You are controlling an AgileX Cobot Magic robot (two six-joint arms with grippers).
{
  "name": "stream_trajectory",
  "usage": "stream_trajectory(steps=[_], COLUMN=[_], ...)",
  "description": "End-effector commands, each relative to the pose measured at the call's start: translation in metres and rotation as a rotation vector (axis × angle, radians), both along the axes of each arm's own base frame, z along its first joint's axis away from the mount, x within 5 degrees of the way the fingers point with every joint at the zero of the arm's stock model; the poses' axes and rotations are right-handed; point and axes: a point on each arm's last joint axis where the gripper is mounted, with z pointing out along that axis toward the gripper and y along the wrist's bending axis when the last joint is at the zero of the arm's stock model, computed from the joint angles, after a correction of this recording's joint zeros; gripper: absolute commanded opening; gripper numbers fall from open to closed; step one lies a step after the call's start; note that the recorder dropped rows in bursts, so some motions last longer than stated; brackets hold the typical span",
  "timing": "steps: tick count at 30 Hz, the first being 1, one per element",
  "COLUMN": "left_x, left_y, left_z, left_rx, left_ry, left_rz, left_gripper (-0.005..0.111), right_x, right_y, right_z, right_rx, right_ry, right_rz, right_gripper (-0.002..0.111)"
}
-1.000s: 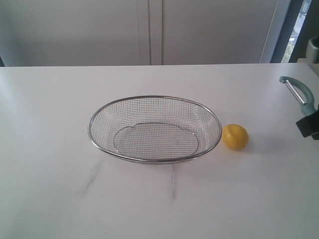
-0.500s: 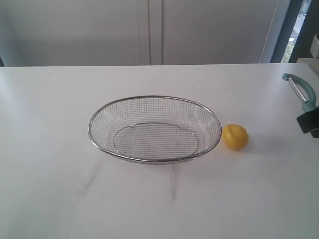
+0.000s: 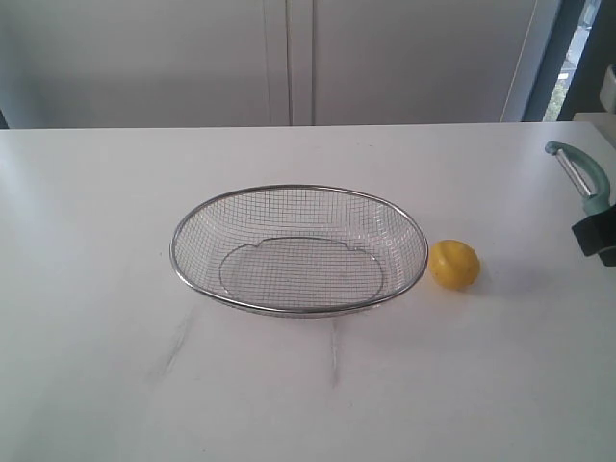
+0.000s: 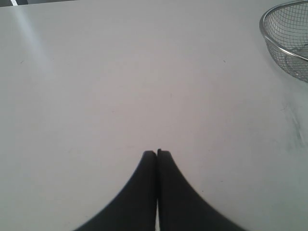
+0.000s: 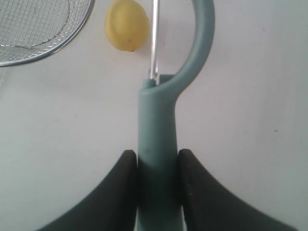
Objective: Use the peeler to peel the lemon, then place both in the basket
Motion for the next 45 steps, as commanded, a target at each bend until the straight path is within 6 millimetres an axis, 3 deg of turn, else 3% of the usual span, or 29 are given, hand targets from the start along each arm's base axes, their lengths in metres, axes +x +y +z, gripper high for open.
stream_trajectory(steps=[1,6,10,13,28,40,45], left_x=[0.0,0.0,0.006,0.004,0.004,-0.009,-0.012], left_y=[0.0,0.0,0.002,0.003,0.004,0.007,0.006], left_z=[-0.001,0.001,0.035,0.047,0.051,0.08,0.1], left_rx=[0.001,-0.013,-0.07,-0.076,-0.083,-0.127,-0.136], left_ry=[0.002,-0.018,-0.405,-0.538,-0.579,-0.928,-0.935], left_rz=[0.003,0.009,0.039,0.045,0.047,0.063,0.059], left_gripper=[0.0,0.0,0.0,0.0,0.0,0.0,0.0], right_x=[-0.001,-0.001,-0.001,-0.001,-0.001,-0.001,-0.001], right_y=[-0.002,-0.002,-0.002,-0.002,-0.002,-0.001,-0.001], right_z=[0.0,0.0,0.0,0.0,0.0,0.0,0.0], right_rx=[0.002,0.002,0.002,0.002,0.002,0.006,0.006], right_ry=[-0.011,-0.013,-0.013,-0.013,-0.013,-0.013,-0.013], right_rz=[-0.012,-0.012,-0.012,-0.012,-0.012,-0.012,-0.012], right_gripper=[0.0,0.0,0.0,0.0,0.0,0.0,0.0])
